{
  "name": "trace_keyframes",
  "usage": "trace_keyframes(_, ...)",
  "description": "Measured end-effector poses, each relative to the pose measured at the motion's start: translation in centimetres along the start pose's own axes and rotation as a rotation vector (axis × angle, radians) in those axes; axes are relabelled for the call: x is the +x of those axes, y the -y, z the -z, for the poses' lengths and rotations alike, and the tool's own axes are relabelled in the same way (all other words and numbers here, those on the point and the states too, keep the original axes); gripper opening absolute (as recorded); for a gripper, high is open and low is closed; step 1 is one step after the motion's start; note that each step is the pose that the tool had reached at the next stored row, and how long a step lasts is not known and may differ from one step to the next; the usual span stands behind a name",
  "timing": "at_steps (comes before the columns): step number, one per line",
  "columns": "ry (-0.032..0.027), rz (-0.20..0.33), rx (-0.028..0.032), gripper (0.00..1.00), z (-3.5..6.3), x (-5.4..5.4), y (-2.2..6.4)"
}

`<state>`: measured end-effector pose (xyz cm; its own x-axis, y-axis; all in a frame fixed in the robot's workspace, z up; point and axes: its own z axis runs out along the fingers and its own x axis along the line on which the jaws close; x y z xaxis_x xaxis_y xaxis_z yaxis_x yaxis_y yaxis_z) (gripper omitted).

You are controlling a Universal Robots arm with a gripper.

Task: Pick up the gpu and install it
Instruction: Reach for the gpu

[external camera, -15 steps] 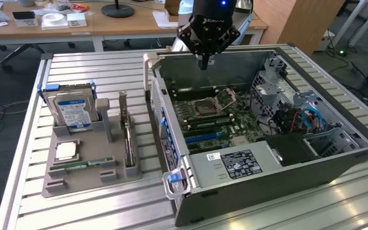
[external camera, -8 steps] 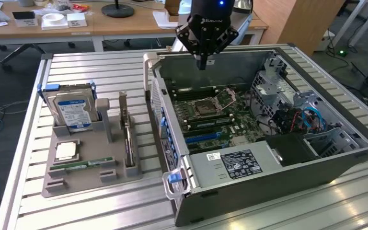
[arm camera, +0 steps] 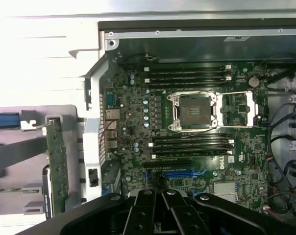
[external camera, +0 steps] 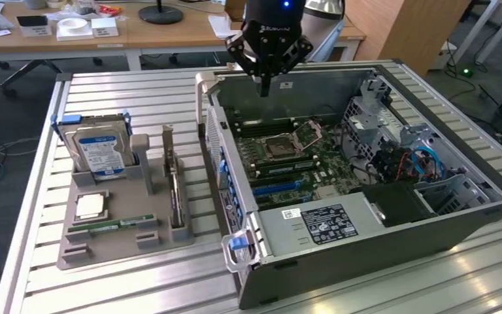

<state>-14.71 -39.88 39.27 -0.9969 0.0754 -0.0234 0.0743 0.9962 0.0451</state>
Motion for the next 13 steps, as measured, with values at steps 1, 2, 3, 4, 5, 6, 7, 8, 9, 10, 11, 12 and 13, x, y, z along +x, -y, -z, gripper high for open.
trace_keyframes(1, 0.0000, 0.000, 0.0000, 0.11, 0.00, 0.3, 0.02)
trace_keyframes(2, -0.0001, 0.000, 0.0002, 0.11, 0.01, 0.6, 0.04)
trace_keyframes(3, -0.0001, 0.000, 0.0001, 0.11, 0.00, 0.8, 0.06)
trace_keyframes(4, 0.0000, 0.000, 0.0000, 0.11, 0.00, 1.1, 0.08)
trace_keyframes(5, -0.0001, 0.000, 0.0001, 0.11, 0.01, 1.4, 0.11)
trace_keyframes(6, -0.0001, 0.000, 0.0001, 0.11, 0.01, 1.6, 0.12)
trace_keyframes(7, -0.0001, 0.000, 0.0001, 0.11, 0.01, 1.9, 0.14)
trace_keyframes(8, -0.0001, 0.000, 0.0001, 0.11, 0.01, 2.2, 0.17)
trace_keyframes(9, -0.0001, 0.000, 0.0001, 0.11, 0.01, 2.5, 0.19)
trace_keyframes(10, 0.0000, 0.000, 0.0001, 0.11, 0.01, 2.8, 0.21)
trace_keyframes(11, 0.0000, 0.000, 0.0000, 0.11, 0.01, 3.1, 0.23)
trace_keyframes(12, 0.0000, 0.000, 0.0000, 0.11, 0.01, 3.3, 0.25)
trace_keyframes(13, -0.0001, 0.000, 0.0001, 0.11, 0.02, 3.6, 0.27)
